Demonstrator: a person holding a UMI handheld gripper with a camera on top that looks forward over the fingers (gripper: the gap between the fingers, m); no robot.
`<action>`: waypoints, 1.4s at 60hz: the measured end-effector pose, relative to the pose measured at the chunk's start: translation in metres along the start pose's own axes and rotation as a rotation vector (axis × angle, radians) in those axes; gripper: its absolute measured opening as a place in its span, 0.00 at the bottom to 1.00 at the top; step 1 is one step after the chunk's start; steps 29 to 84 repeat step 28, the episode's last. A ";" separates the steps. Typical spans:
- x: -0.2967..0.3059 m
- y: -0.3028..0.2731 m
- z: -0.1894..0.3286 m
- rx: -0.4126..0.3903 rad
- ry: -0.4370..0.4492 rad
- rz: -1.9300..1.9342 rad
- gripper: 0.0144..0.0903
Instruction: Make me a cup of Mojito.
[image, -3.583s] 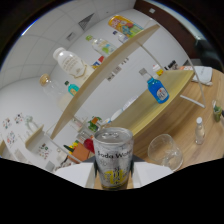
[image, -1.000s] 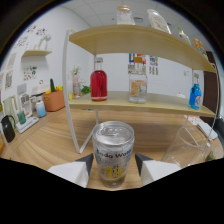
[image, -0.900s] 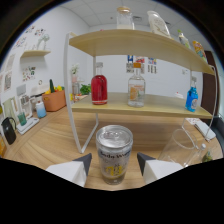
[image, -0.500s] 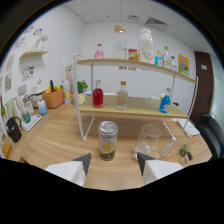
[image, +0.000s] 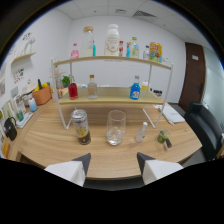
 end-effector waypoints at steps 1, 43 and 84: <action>0.001 0.000 -0.001 -0.003 -0.001 0.003 0.94; 0.023 -0.002 -0.001 -0.016 -0.052 -0.016 0.94; 0.023 -0.002 -0.001 -0.016 -0.052 -0.016 0.94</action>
